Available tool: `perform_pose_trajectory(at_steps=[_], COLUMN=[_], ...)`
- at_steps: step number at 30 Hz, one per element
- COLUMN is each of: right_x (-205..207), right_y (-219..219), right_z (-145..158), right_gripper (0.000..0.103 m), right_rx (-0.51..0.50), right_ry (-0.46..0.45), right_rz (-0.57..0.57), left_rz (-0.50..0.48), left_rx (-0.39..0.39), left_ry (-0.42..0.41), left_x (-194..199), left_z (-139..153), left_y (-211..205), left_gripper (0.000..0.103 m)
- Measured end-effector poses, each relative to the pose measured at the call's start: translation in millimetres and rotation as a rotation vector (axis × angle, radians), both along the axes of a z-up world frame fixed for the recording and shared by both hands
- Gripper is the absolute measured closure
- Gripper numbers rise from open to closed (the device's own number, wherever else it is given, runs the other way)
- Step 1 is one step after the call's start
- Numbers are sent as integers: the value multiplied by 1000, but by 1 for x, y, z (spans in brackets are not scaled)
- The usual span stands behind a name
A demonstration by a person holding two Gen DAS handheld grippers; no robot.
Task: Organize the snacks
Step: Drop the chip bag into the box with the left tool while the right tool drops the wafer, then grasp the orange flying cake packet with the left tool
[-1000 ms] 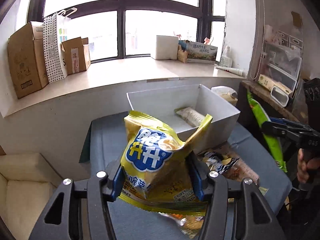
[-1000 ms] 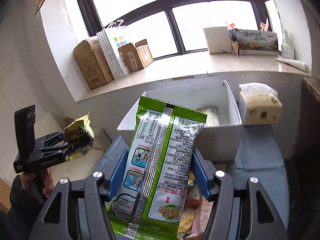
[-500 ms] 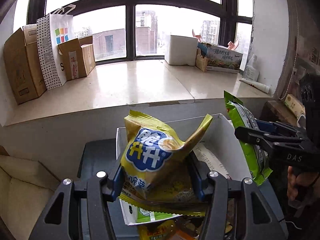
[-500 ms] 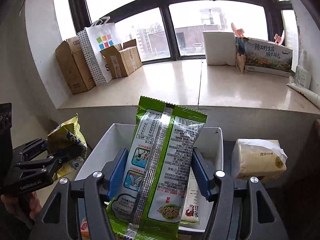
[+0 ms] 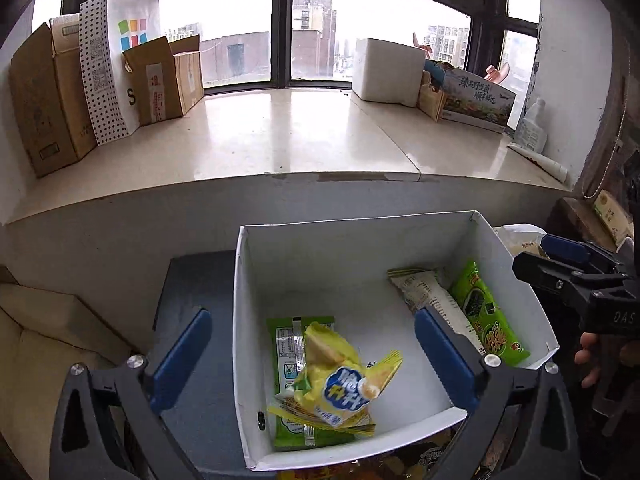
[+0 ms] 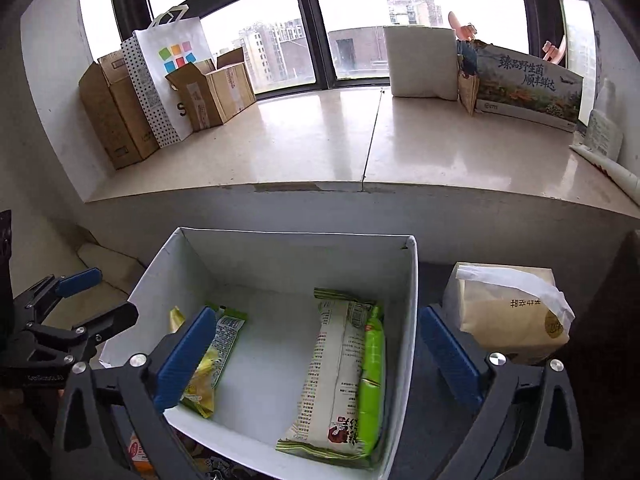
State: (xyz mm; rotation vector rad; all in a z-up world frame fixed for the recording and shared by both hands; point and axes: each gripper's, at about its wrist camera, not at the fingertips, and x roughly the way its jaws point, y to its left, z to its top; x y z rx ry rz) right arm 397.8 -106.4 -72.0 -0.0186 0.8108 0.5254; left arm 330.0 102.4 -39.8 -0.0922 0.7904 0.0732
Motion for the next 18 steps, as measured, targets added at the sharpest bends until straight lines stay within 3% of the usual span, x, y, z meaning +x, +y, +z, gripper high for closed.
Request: perform_pose_trajectory(at_steps=[6, 10, 15, 18], right_x=[-26, -59, -114, -145], right_y=[-6, -20, -37, -46], right_z=[23, 48, 78, 88], right_gripper=[0, 0, 0, 0], right_rx=[42, 179, 274, 275], right_ry=[-76, -99, -162, -205], right_rz=[-37, 2, 58, 115], left_rz=[3, -10, -44, -86], left_rx=[13, 23, 100, 100], left_ry=[-42, -77, -145, -144], left_x=[-24, -51, -113, -153], left_z=[20, 39, 52, 46], left_y=[-1, -3, -9, -14], left_gripper=[0, 0, 0, 0])
